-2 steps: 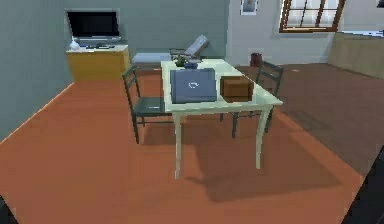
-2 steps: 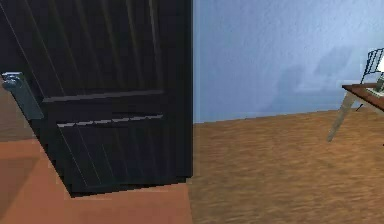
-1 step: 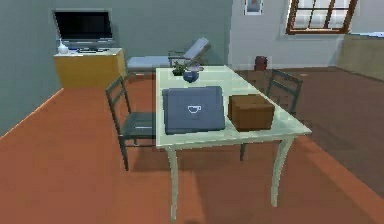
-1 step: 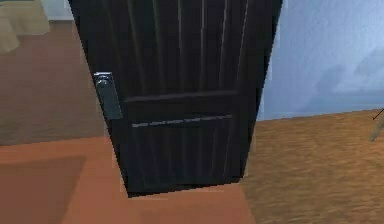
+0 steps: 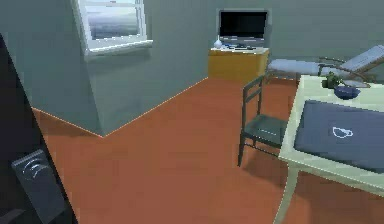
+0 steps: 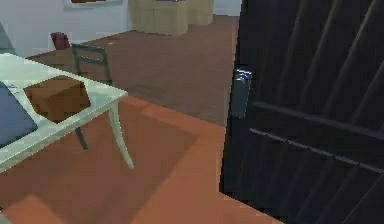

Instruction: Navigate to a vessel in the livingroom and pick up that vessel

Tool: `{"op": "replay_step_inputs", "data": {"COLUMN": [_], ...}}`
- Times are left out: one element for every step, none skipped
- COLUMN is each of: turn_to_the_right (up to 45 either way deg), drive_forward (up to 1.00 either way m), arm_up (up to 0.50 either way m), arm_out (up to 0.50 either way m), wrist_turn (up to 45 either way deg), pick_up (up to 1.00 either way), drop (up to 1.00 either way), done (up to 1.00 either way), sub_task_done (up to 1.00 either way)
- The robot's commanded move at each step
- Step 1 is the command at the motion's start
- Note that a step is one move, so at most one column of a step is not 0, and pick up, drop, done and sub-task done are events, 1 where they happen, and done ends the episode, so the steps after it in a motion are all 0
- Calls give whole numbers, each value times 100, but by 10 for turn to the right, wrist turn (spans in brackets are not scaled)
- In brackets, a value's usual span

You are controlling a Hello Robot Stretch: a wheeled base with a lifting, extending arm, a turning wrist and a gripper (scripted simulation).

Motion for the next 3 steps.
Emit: {"op": "replay_step_inputs", "data": {"turn_to_the_right": [0,0,90], "drive_forward": [45,100,0], "arm_up": [0,0,0], "arm_out": [0,0,0], "wrist_turn": [0,0,0], "pick_up": [0,0,0], "drop": [0,0,0], "done": [0,0,0], "sub_task_done": [0,0,0]}}
